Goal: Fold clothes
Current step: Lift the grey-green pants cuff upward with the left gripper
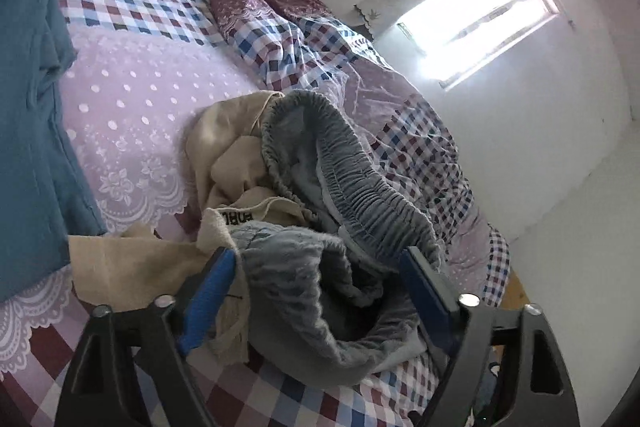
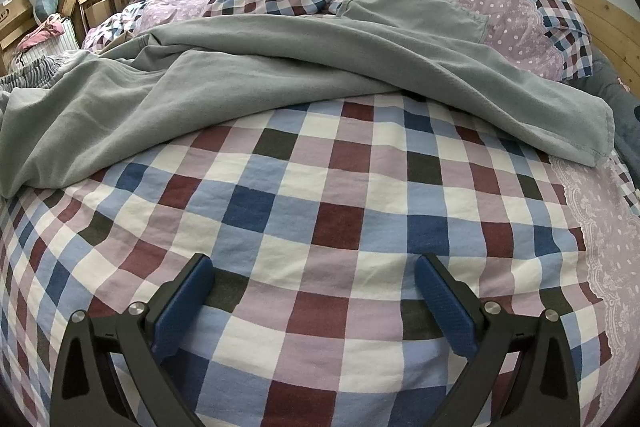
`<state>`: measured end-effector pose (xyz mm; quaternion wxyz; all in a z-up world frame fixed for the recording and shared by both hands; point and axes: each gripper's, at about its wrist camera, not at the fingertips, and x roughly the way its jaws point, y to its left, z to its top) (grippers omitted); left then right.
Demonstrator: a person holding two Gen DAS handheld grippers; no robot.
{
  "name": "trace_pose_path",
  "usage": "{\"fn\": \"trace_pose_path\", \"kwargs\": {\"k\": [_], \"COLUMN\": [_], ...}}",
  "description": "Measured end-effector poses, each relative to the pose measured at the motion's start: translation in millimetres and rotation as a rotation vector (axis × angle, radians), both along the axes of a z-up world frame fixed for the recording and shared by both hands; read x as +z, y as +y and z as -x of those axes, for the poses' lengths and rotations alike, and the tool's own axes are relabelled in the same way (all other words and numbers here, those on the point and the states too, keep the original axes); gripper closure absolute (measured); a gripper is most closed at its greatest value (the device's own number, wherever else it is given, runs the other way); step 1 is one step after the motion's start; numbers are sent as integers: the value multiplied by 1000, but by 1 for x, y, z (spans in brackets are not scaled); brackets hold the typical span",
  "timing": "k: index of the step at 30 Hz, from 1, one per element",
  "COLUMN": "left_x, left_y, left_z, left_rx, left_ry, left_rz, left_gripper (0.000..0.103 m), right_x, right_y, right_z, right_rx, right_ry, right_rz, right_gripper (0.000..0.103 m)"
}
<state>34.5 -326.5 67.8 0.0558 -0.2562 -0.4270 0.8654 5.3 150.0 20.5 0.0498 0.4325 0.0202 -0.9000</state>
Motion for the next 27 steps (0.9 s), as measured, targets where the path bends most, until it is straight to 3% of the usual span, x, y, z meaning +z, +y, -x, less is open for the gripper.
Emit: {"fn": "trace_pose_path", "kwargs": {"k": [2,3,5,9,17,22,27], "left_x": [-2,-4,-9,7,61,88,99], "left_y": [-1,-2,-4,5,49,70,74], "left_z": [-1,-1,0,-3,-26,-43,-49], "left_rx": [8,4,-5,-22,-236,-371,-430], "left_ry": [-29,-39,-60,-15,177,328,422], "left_rz": [3,-12,-40,4,49,-38,-149], "left_gripper": [62,84,86,91,93,93,92], "right_x": [0,0,0,1,9,13,18], "right_y": [0,-1,-1,-2,-15,-24,-27], "right_z": [0,0,0,-1,-11,-16,-21], "right_rx": [-1,-1,-1,2,69,100,117], "right_ry": [0,0,1,8,49,69,88], "right_rz": [0,-1,-2,-3,9,14,42], "right_gripper": [0,0,0,0,0,0,0]}}
